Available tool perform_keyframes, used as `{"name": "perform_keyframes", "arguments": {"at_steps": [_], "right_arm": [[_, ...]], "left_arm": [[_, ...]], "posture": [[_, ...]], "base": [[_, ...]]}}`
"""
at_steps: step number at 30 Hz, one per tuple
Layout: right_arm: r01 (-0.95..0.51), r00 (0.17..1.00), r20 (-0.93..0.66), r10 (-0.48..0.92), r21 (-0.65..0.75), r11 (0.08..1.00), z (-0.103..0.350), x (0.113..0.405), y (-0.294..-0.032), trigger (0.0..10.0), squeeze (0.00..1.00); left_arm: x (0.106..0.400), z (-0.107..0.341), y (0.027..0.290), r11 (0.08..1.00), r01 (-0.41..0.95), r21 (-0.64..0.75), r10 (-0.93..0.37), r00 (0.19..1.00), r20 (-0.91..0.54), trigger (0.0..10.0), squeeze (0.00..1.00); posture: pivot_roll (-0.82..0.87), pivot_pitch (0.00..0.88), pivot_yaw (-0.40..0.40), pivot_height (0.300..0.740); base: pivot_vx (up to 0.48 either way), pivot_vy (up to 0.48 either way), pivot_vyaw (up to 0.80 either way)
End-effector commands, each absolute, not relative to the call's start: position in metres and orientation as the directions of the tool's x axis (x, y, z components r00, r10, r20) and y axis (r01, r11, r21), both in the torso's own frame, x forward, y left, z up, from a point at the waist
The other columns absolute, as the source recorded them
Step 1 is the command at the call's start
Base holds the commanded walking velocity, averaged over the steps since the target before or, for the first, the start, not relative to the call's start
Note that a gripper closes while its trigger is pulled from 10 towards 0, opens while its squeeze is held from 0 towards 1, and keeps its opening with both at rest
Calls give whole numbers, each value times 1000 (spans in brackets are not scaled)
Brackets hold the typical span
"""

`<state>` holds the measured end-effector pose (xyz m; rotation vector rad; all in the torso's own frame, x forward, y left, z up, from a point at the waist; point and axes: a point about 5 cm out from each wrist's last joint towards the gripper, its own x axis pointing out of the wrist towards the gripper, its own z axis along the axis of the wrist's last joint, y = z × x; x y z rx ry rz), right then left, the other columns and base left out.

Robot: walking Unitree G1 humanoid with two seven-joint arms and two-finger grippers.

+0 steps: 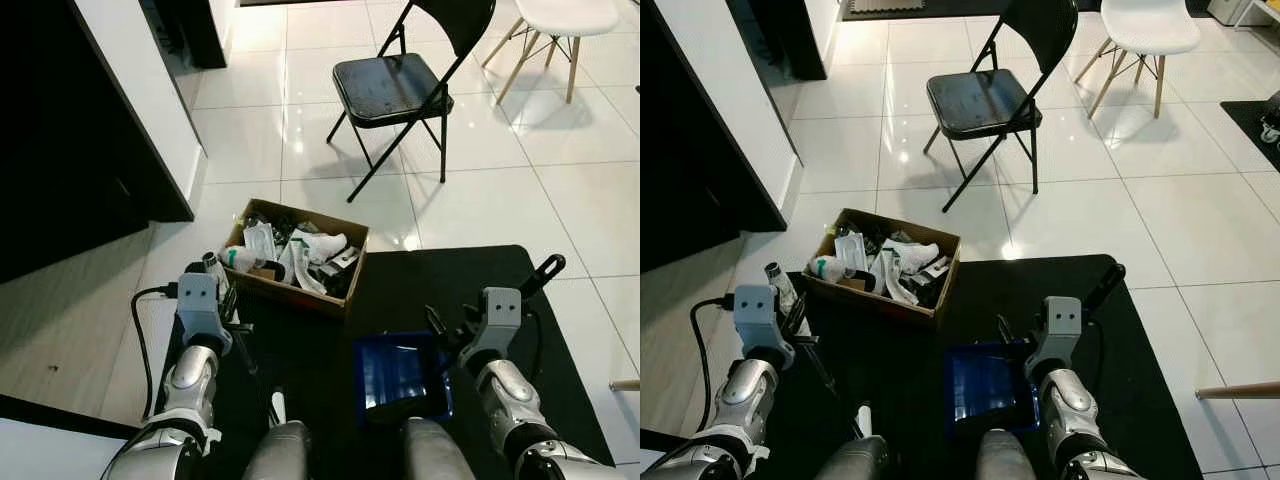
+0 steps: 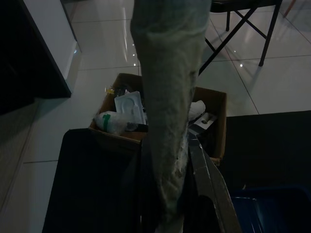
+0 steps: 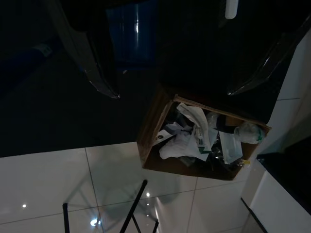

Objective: Sweep floor

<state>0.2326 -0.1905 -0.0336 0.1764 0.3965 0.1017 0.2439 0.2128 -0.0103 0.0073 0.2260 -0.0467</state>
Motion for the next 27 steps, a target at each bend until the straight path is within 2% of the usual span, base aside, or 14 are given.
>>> {"name": "perform_keyframes", "arguments": {"at_steps": [1,13,27], "right_arm": [[-58,917,-377,131,199,978,-34,233,-190,10000,0],[-43,920,-372,121,211,976,-35,231,-188,10000,0],[-64,908,-393,142,204,977,-38,228,-188,10000,0]], "left_arm": [[240,-16,211,999,49,-12,-50,966,-253,10000,0],[239,-18,212,997,63,-51,-75,959,-272,10000,0],[235,-19,214,998,54,-39,-63,960,-272,10000,0]], "posture": [[0,44,10,740],[-8,53,48,740],[1,51,24,740]], "base": [[0,0,0],[0,0,0],[0,0,0]]}}
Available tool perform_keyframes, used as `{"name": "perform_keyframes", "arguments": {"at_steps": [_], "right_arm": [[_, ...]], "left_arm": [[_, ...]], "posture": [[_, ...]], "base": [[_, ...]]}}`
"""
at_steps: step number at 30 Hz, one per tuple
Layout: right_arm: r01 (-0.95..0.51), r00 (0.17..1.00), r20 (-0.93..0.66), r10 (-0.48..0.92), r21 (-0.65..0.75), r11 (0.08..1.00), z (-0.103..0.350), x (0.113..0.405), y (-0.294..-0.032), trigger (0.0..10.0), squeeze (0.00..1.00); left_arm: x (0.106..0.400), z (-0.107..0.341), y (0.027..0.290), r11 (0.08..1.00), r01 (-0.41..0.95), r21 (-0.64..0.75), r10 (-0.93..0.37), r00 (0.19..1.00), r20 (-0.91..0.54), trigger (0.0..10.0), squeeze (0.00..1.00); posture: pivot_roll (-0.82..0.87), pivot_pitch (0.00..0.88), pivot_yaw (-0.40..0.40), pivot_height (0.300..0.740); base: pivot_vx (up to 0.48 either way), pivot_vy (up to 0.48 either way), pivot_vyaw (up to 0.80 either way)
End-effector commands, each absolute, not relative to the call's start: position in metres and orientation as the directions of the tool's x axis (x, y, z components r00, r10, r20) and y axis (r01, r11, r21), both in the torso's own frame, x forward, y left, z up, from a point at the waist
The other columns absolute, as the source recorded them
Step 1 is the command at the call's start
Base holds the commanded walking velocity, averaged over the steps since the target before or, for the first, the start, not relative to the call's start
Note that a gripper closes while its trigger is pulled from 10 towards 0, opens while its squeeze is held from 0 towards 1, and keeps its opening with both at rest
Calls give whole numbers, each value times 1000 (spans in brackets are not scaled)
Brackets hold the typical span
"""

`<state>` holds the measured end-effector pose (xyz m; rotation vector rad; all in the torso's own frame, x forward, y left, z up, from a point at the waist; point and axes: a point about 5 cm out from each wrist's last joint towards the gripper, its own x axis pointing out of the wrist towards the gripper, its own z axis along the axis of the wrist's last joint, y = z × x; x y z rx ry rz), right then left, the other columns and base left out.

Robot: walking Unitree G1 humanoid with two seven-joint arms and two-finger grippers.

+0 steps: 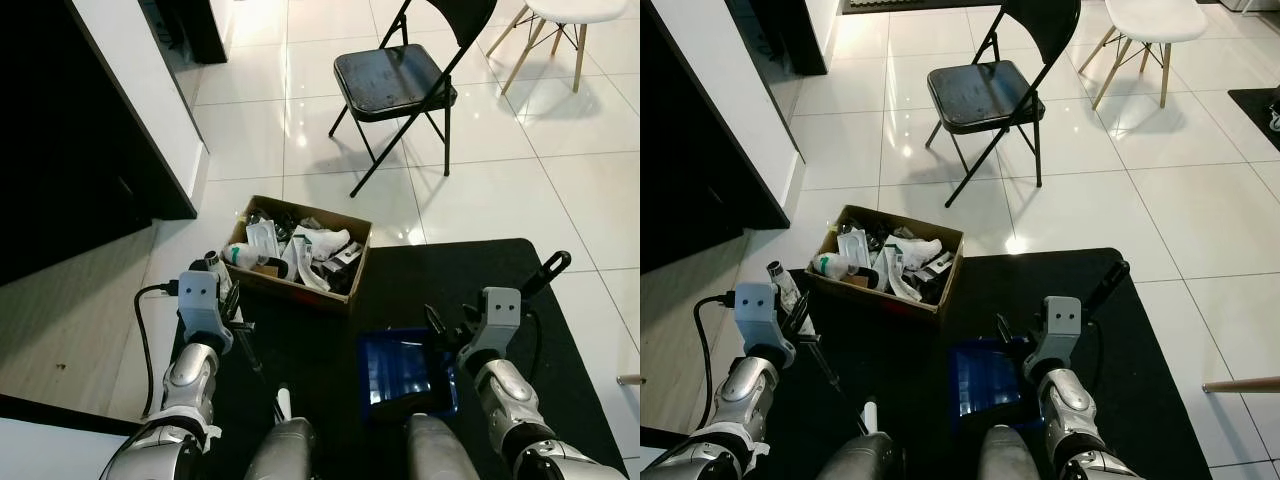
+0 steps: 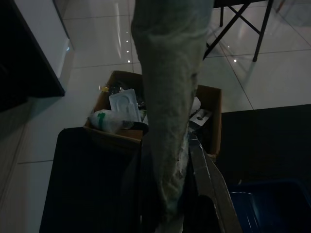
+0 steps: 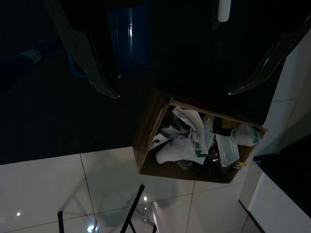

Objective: Sweep floor

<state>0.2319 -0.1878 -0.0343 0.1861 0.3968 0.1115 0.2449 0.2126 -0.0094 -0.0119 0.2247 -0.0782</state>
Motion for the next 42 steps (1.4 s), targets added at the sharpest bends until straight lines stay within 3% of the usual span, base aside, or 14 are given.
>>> {"name": "perform_keyframes", "arguments": {"at_steps": [1,12,17,22,42], "right_arm": [[-59,909,-394,136,200,978,-38,228,-188,10000,0],[-55,911,-391,129,196,979,-35,231,-193,10000,0],[-75,905,-397,154,206,976,-36,232,-190,10000,0],[-30,918,-383,101,188,982,-34,233,-193,10000,0],[-65,907,-398,138,192,979,-35,233,-192,10000,0]], "left_arm": [[236,-19,212,997,72,-29,-77,959,-273,10000,0],[239,-17,207,996,76,-36,-83,965,-251,10000,0],[238,-17,209,997,63,-33,-70,964,-257,10000,0],[241,-15,208,994,109,-11,-108,960,-259,10000,0],[241,-16,206,994,106,2,-102,960,-262,10000,0]], "posture": [[6,50,10,740],[13,48,-6,740],[-8,69,35,740],[1,74,25,740],[15,45,-7,740]], "base": [[0,0,0],[0,0,0],[0,0,0],[0,0,0],[0,0,0]]}}
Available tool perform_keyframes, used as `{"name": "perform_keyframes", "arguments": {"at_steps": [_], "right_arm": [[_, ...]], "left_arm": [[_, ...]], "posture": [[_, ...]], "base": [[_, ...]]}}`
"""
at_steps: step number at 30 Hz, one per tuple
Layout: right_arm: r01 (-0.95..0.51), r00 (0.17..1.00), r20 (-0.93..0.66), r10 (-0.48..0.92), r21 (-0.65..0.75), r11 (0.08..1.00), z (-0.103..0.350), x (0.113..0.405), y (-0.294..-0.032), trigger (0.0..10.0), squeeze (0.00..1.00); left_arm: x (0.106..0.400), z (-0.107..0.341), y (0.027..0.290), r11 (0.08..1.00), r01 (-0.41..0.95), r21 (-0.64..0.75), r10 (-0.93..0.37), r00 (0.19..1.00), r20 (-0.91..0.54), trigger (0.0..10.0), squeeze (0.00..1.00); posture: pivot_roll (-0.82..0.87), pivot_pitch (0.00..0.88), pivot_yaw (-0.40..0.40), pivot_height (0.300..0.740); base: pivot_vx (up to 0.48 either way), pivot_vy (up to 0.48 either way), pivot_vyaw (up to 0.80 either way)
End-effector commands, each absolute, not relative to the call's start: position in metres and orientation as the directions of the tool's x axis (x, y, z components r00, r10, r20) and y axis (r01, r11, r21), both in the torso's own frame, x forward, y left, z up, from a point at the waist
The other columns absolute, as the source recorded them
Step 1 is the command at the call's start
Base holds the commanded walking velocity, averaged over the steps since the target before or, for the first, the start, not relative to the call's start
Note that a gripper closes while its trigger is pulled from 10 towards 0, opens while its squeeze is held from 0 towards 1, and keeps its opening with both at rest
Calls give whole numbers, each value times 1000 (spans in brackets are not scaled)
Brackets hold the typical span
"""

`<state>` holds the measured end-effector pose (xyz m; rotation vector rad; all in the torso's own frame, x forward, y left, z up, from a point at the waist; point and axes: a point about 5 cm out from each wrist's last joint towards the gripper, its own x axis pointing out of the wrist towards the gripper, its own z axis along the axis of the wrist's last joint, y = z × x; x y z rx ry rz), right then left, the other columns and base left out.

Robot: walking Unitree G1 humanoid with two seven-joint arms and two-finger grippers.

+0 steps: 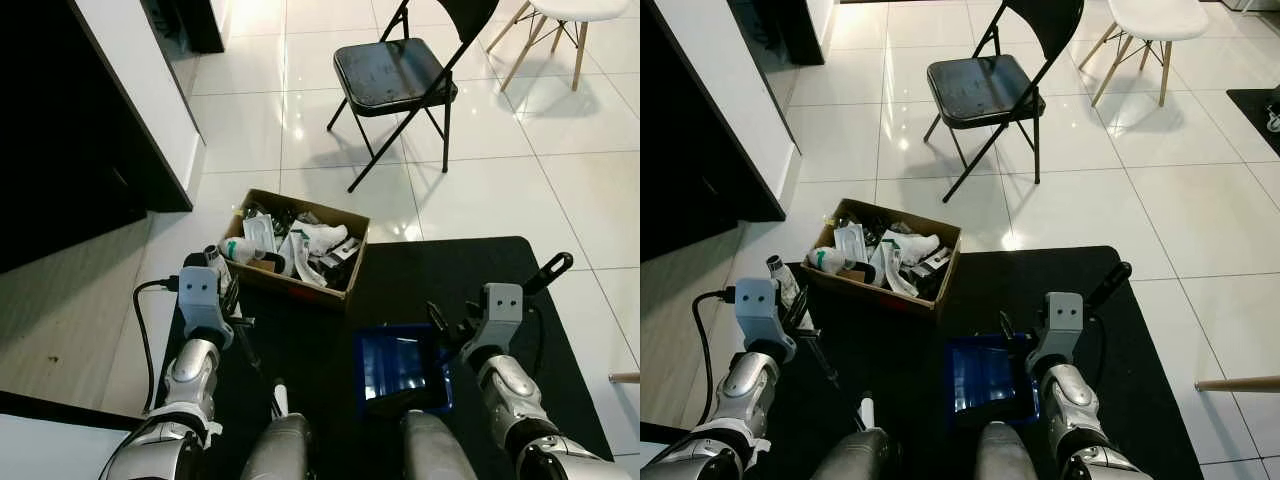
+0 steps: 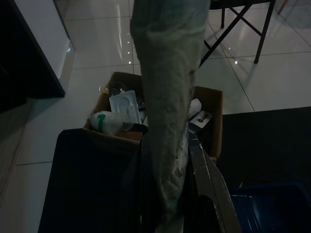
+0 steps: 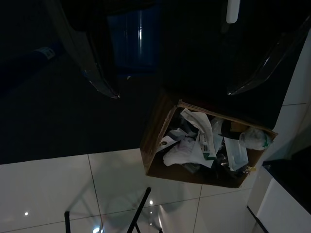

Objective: Sweep floor

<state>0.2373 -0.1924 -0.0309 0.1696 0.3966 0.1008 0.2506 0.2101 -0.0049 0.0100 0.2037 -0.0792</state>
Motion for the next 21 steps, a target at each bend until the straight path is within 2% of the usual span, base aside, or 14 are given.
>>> {"name": "perform_keyframes", "arguments": {"at_steps": [1,3,5,7,21], "right_arm": [[-66,906,-398,140,196,979,-35,233,-192,10000,0],[-66,906,-399,142,198,978,-35,233,-192,10000,0],[-66,905,-400,142,198,978,-36,232,-191,10000,0],[-63,906,-401,137,192,979,-36,232,-191,10000,0],[-60,905,-404,130,181,982,-35,233,-194,10000,0]], "left_arm": [[241,-15,205,994,108,5,-103,961,-258,10000,0],[242,-15,205,994,108,8,-103,962,-255,10000,0],[240,-15,205,996,92,1,-89,964,-251,9294,0],[240,-16,205,996,88,-2,-85,963,-256,10000,0],[241,-15,202,994,111,14,-104,964,-246,10000,0]], "posture": [[14,46,-8,740],[14,46,-8,740],[8,49,3,740],[12,46,1,740],[11,47,-8,740]], "base": [[0,0,0],[0,0,0],[0,0,0],[0,0,0],[0,0,0]]}}
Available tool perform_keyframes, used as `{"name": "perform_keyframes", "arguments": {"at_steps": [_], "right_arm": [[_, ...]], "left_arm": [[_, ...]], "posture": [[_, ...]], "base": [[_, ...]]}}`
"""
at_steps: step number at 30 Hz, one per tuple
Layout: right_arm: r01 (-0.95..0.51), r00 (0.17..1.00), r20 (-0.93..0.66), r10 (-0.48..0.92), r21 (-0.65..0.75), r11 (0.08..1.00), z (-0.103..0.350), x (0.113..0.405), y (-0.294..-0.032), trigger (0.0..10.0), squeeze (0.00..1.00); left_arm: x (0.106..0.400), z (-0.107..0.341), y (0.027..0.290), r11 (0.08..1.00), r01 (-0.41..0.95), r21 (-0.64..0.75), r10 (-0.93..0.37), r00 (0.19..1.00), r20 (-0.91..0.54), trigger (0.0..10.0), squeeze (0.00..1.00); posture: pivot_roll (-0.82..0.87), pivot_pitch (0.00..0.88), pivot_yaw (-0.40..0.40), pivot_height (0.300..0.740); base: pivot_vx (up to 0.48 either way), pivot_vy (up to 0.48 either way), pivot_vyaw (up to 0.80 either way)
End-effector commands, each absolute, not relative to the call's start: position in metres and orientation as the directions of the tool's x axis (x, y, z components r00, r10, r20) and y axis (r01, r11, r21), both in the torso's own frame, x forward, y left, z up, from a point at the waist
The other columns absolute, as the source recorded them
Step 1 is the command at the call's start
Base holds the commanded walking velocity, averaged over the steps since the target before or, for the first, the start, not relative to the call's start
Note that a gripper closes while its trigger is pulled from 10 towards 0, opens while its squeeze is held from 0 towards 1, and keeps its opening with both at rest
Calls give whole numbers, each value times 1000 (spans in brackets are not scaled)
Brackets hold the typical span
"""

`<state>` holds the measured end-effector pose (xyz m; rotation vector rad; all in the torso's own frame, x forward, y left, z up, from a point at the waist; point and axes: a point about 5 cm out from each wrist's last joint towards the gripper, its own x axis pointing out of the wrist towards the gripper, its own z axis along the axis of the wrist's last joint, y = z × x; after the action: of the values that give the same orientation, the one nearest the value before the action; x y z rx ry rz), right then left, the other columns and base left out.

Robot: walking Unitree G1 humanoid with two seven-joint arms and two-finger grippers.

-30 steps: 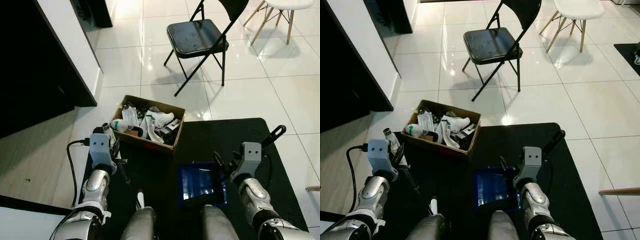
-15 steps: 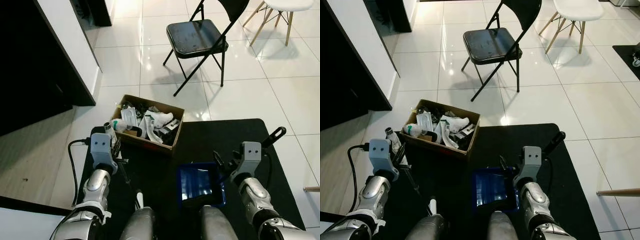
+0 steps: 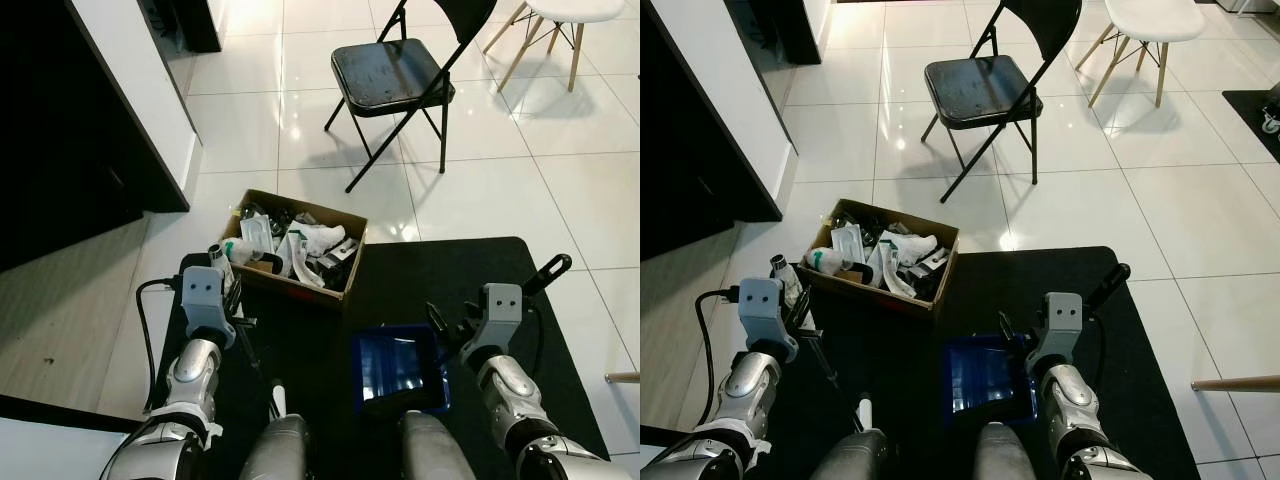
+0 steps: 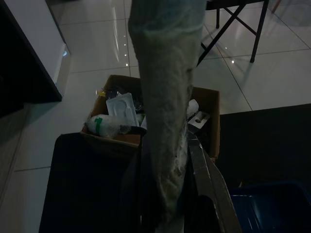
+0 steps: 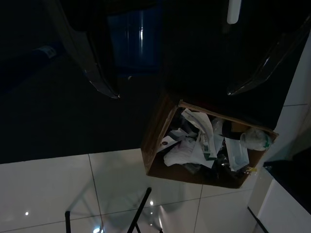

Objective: Sweep floor

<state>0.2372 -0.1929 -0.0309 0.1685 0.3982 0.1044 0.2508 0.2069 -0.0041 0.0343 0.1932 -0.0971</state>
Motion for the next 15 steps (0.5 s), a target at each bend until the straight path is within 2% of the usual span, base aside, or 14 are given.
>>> {"name": "perform_keyframes", "arguments": {"at_steps": [1,15], "right_arm": [[-60,905,-404,130,181,982,-35,233,-194,10000,0],[-62,905,-404,131,178,982,-36,231,-196,10000,0]], "left_arm": [[241,-15,202,994,111,14,-104,964,-246,10000,0],[238,-18,202,995,96,-23,-99,961,-257,10000,0]], "posture": [[11,47,-8,740],[15,54,-10,740]], "base": [[0,0,0],[0,0,0]]}}
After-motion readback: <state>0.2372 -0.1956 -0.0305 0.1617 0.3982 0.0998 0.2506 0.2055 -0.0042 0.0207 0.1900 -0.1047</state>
